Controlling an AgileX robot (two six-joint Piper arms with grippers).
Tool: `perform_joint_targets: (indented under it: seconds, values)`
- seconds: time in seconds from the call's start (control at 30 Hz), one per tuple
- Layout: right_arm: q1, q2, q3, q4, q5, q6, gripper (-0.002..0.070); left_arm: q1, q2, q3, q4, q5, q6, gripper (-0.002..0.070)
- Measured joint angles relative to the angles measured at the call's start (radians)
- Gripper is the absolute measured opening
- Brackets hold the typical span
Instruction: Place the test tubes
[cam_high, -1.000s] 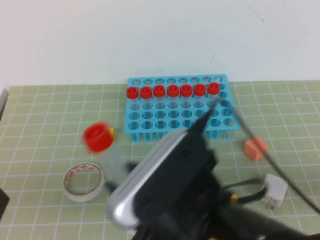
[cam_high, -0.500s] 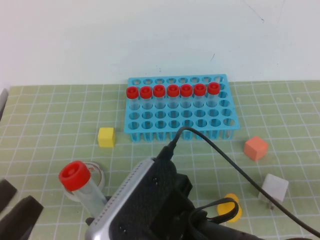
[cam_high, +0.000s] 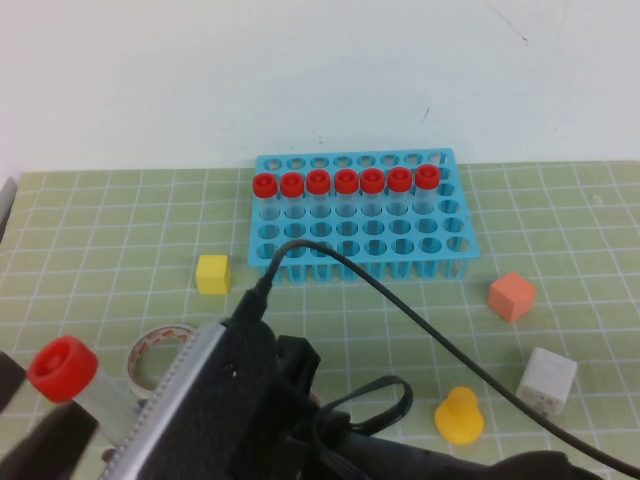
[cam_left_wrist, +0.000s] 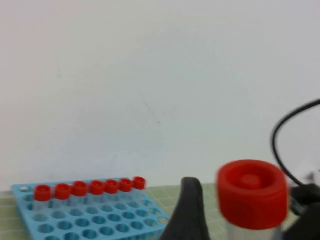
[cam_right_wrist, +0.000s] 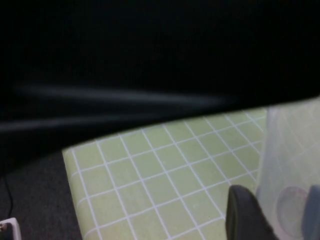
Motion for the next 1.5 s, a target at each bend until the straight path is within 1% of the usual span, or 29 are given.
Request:
perform_joint_targets:
  seconds: [0.1,0.2,0.3,0.4,0.57,0.77,0.9,1.17,1.27,1.33,1.43,1.47,1.5]
  values:
    - [0.000,0.006,-0.005,0.000,-0.002,-0.011,0.0232,0.000,0.000,0.000,-0.002,-0.050,-0.002,0.0541]
    - [0.000,0.018,-0.005,-0.002,-0.022,-0.070,0.0232,0.000,0.000,0.000,-0.006,-0.075,-0.011,0.0541]
    - [0.000,0.033,-0.005,-0.006,-0.064,-0.158,0.0232,0.000,0.000,0.000,-0.006,-0.065,-0.016,0.0541]
    - [0.000,0.045,-0.005,-0.009,-0.084,-0.192,0.0232,0.000,0.000,0.000,-0.006,-0.026,-0.018,0.0541]
    - [0.000,0.052,-0.011,-0.011,-0.078,-0.199,0.0232,0.000,0.000,0.000,-0.002,-0.004,-0.018,0.0541]
    - [0.000,0.054,-0.017,-0.011,-0.061,-0.195,0.0232,0.000,0.000,0.000,0.004,-0.052,-0.018,0.0541]
    - [0.000,0.055,-0.028,-0.011,-0.061,-0.193,0.0232,0.000,0.000,0.000,0.034,-0.056,-0.019,0.0541]
    - [0.000,0.056,-0.075,-0.011,-0.062,-0.193,0.0232,0.000,0.000,0.000,0.045,-0.058,-0.027,0.0540]
    - [0.000,0.056,-0.075,-0.011,-0.073,-0.191,0.0232,0.000,0.000,0.000,0.045,-0.058,-0.027,0.0502]
    - [0.000,0.056,-0.075,-0.011,-0.078,-0.191,0.0232,0.000,0.000,0.000,0.046,-0.058,-0.027,0.0435]
    - [0.000,0.056,-0.075,-0.011,-0.078,-0.191,0.0232,0.000,0.000,0.000,0.046,-0.062,-0.027,0.0286]
    - [0.000,0.056,-0.075,-0.011,-0.078,-0.191,0.0232,0.000,0.000,0.000,0.043,-0.062,-0.027,0.0251]
    - [0.000,0.056,-0.075,-0.011,-0.078,-0.191,0.0232,0.000,0.000,0.000,0.043,-0.062,-0.027,0.0255]
